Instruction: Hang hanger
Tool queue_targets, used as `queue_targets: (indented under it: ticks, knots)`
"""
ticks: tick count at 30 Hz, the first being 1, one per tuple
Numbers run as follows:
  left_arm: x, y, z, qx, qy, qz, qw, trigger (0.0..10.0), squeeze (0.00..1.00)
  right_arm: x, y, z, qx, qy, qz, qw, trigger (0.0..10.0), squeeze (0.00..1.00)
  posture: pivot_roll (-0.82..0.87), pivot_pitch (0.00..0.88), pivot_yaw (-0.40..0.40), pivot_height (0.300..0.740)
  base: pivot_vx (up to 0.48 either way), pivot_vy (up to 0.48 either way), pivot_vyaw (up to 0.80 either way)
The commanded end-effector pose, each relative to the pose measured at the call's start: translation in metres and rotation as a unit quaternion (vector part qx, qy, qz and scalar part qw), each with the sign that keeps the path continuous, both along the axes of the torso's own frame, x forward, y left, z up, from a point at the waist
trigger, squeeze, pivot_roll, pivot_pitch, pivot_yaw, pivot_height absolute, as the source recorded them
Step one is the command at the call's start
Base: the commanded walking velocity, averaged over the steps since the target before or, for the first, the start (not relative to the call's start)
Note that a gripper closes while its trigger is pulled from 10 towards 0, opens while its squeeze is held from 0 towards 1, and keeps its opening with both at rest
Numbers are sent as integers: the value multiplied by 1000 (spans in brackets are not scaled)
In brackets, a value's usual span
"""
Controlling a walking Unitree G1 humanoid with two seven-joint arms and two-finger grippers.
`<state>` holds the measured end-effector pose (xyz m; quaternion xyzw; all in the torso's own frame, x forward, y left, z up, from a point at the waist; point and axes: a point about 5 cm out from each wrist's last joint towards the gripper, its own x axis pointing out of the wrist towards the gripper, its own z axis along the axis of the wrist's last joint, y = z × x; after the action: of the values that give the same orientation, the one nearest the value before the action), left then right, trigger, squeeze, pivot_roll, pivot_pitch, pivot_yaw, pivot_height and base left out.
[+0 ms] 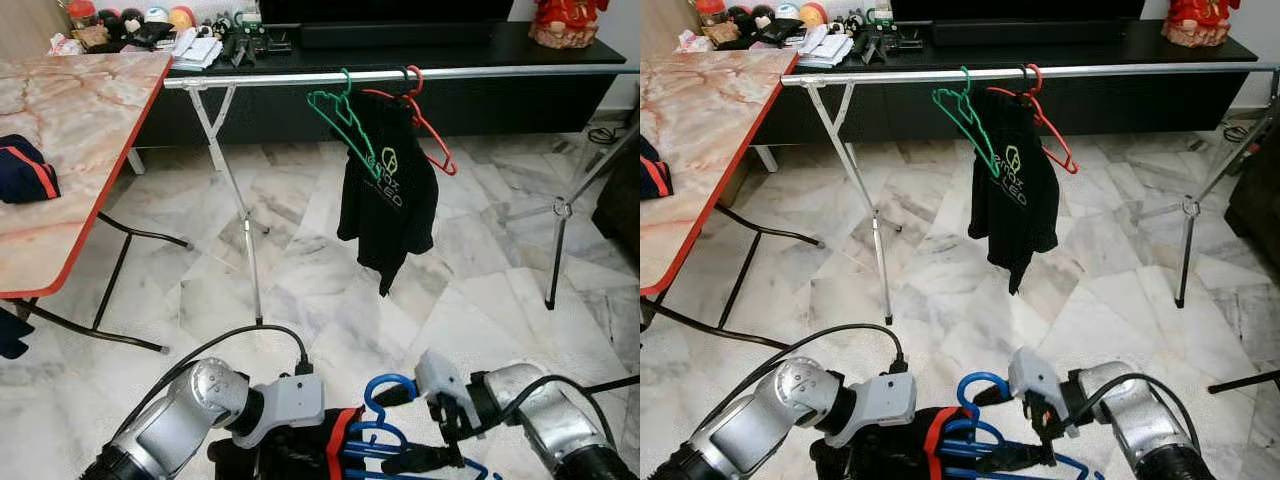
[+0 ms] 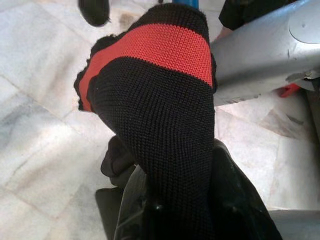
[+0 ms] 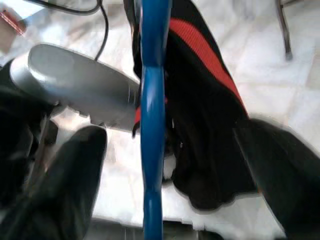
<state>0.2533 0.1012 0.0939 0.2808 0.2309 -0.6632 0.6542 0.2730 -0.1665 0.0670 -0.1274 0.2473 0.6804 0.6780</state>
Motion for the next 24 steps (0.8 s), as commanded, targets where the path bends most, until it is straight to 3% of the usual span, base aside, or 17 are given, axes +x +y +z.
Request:
queue_targets:
  ticks: [1, 2, 3, 24]
  knots:
    - [0, -4, 2, 1, -10, -11, 1000, 10000, 0, -1, 2, -7, -20, -9, 3, 1000, 6431, 0, -27, 149, -12, 740, 0, 0, 0]
    - [0, -4, 2, 1, -10, -10, 1000, 10000, 0, -1, 2, -8, -23, -15, 1, 1000, 6431, 0, -27, 149, -12, 740, 0, 0, 0]
    - [0, -4, 2, 1, -11, -10, 1000, 10000, 0, 0, 3, -8, -24, -18, -5, 1000, 0, 0, -27, 149, -12, 740, 0, 0, 0]
    - [6, -3, 7, -6, -21, -1, 1000, 10000, 0, 3, 12, -12, -6, -32, -16, 999, 0, 0, -25, 151, -5, 740, 0, 0, 0]
